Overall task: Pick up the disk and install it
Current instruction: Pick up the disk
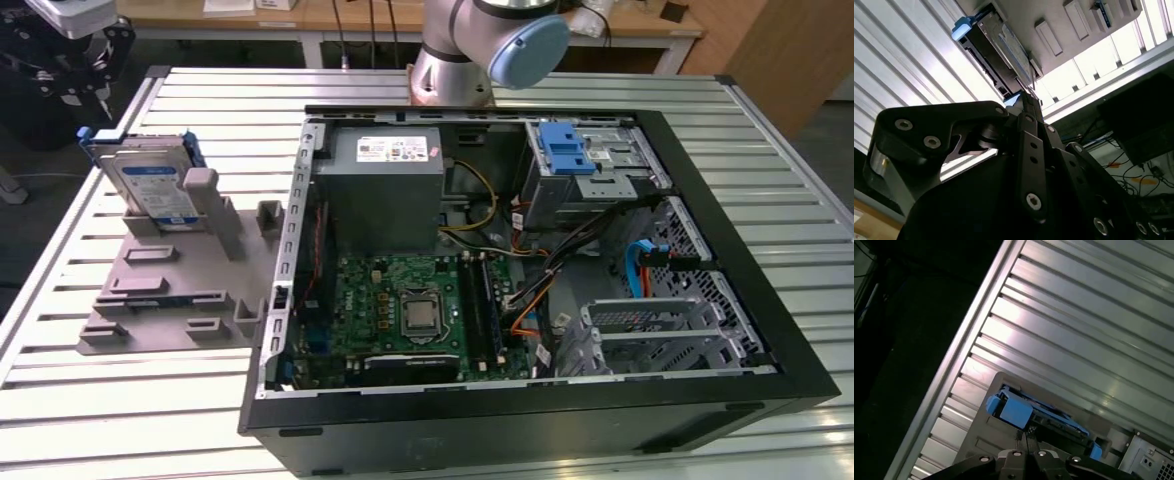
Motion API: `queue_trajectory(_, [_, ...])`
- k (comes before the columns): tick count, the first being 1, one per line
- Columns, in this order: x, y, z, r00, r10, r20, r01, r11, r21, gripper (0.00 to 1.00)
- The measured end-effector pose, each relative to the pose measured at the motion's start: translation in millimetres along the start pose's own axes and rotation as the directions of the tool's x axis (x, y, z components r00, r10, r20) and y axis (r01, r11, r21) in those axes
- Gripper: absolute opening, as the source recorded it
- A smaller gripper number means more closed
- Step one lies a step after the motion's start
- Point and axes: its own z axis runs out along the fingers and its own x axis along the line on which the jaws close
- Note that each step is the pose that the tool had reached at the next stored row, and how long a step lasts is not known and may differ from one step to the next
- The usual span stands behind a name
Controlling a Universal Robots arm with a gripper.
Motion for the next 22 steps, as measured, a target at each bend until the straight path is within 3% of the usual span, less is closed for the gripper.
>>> queue_trajectory(3, [0.0,-0.1,0.2,0.9988,-0.049,-0.002,0.049,0.9988,0.0005,0.11])
queue_trajectory(6, [0.0,0.0,0.6,0.9947,-0.102,-0.0034,0.102,0.9947,0.0015,0.11])
queue_trajectory(11, [0.0,-0.1,1.4,0.9812,-0.193,-0.006,0.193,0.9812,0.0028,0.11])
queue_trajectory(15, [0.0,-0.1,1.8,0.9648,-0.263,-0.0089,0.263,0.9648,0.003,0.11])
queue_trajectory(19, [0.0,-0.1,2.1,0.9429,-0.333,-0.0122,0.333,0.9429,0.0028,0.11])
queue_trajectory(22, [0.0,-0.1,2.2,0.9235,-0.383,-0.0145,0.383,0.9236,0.0026,0.11])
